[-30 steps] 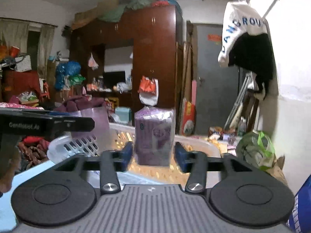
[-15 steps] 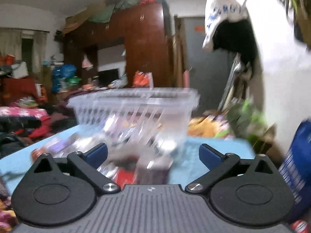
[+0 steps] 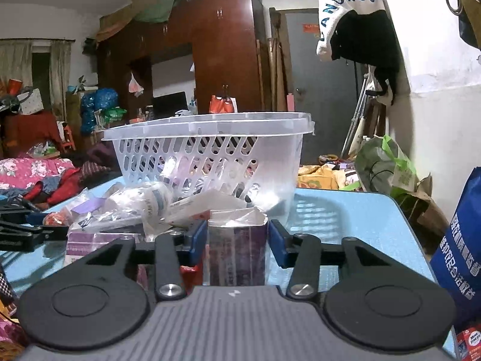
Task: Organize objects
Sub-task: 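Grasp candy bag with left gripper while right drops lavender box into basket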
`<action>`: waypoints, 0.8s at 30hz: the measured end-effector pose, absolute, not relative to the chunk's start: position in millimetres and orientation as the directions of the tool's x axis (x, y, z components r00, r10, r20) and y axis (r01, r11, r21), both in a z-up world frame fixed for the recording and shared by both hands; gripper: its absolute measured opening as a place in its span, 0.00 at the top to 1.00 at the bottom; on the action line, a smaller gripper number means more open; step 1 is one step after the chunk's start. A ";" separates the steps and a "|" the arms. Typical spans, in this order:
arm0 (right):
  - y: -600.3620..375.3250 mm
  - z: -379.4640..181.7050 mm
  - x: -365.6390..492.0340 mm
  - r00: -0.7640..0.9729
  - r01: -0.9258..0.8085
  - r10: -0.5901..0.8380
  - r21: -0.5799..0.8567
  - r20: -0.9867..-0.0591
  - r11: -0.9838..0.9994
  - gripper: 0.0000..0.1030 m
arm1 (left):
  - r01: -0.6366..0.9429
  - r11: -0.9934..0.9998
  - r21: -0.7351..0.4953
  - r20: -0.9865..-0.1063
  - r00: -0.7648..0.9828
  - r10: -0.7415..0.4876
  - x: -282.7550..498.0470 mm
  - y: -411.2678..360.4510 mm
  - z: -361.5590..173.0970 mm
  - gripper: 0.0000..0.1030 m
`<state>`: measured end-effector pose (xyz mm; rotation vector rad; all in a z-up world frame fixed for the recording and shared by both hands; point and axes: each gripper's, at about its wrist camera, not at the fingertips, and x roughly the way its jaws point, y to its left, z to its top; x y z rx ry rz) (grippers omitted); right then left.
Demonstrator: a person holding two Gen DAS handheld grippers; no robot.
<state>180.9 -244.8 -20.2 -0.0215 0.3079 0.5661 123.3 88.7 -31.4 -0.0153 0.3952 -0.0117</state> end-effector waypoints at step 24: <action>-259.5 -20.9 167.2 0.854 -0.490 0.502 0.113 -0.137 0.864 0.56 | 0.087 0.996 -0.034 -0.207 0.974 -0.092 85.5 81.0 -30.3 0.50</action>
